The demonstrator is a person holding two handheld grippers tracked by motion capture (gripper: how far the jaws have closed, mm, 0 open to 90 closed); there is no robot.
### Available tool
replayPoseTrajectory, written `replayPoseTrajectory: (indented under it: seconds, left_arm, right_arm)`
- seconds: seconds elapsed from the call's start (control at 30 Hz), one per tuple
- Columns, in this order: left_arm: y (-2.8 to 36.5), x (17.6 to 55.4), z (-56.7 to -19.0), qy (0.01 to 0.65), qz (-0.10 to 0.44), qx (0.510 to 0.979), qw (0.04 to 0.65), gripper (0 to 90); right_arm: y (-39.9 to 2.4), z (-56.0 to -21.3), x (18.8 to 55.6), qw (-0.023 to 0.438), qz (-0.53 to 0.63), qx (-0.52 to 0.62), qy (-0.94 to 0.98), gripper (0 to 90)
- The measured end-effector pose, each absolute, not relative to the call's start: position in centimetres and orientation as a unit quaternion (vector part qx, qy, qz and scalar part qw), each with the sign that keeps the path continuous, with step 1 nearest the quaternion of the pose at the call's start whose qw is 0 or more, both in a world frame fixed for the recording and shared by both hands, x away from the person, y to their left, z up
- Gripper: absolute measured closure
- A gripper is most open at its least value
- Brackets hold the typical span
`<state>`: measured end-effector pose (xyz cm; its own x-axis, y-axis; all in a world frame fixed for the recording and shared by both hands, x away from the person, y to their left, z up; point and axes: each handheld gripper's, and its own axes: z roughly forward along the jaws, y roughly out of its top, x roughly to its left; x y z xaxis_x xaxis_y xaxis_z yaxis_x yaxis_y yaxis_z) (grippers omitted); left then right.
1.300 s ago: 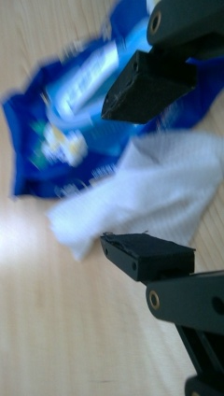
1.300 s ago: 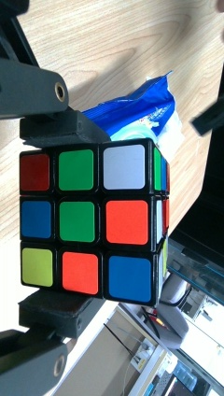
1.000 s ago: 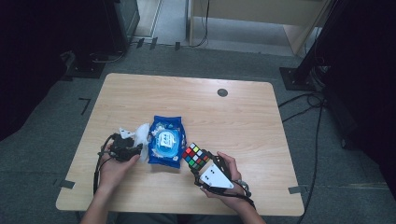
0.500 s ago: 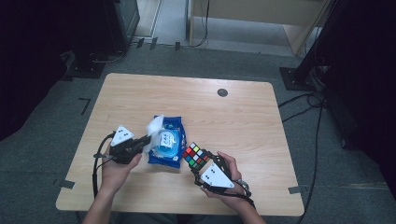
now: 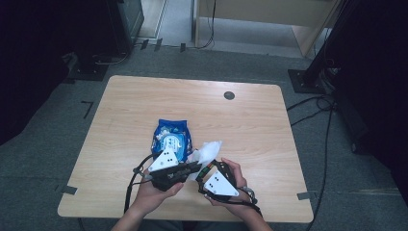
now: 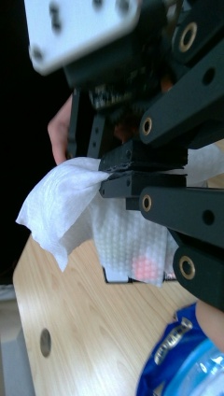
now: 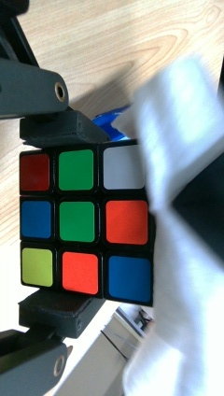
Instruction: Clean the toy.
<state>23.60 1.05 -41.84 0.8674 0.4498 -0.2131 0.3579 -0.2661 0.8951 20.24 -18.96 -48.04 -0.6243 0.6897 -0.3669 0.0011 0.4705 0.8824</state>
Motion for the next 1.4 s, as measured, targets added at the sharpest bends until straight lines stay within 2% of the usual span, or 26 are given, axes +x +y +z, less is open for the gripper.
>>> replayPoseTrajectory:
  seconds: [0.2, 0.4, 0.47, 0.57, 0.73, 0.87, 1.07, 1.4]
  left_arm:
    - [2.2, 24.5, -42.2, 0.277, 0.047, 0.787, 0.549, 88.0]
    - [3.4, 25.8, -43.1, 0.337, 0.125, 0.797, 0.485, 87.6]
    - [4.1, 26.3, -43.6, 0.355, 0.119, 0.793, 0.480, 87.8]
    - [4.8, 26.2, -42.9, 0.354, 0.102, 0.780, 0.505, 88.1]
    - [3.2, 24.1, -40.6, 0.283, 0.063, 0.778, 0.557, 88.2]
    - [1.4, 22.7, -40.1, 0.246, 0.056, 0.790, 0.558, 88.1]
    - [1.2, 23.5, -41.6, 0.266, 0.041, 0.791, 0.550, 87.9]
    - [2.7, 25.2, -42.6, 0.302, 0.067, 0.794, 0.524, 87.7]
  right_arm:
    - [-18.8, -47.9, 20.0, 0.375, 0.464, 0.216, 0.772, 34.6]
    - [-18.7, -48.0, 19.8, 0.377, 0.461, 0.215, 0.774, 34.6]
    - [-18.7, -47.7, 19.8, 0.375, 0.471, 0.213, 0.770, 34.6]
    - [-18.8, -47.6, 19.8, 0.376, 0.470, 0.214, 0.770, 34.6]
    - [-19.0, -47.9, 20.1, 0.372, 0.467, 0.221, 0.771, 34.6]
    - [-19.0, -47.8, 20.1, 0.372, 0.468, 0.223, 0.770, 34.6]
    - [-18.9, -47.7, 19.9, 0.374, 0.468, 0.219, 0.770, 34.6]
    - [-18.8, -48.0, 19.9, 0.373, 0.462, 0.215, 0.775, 34.6]
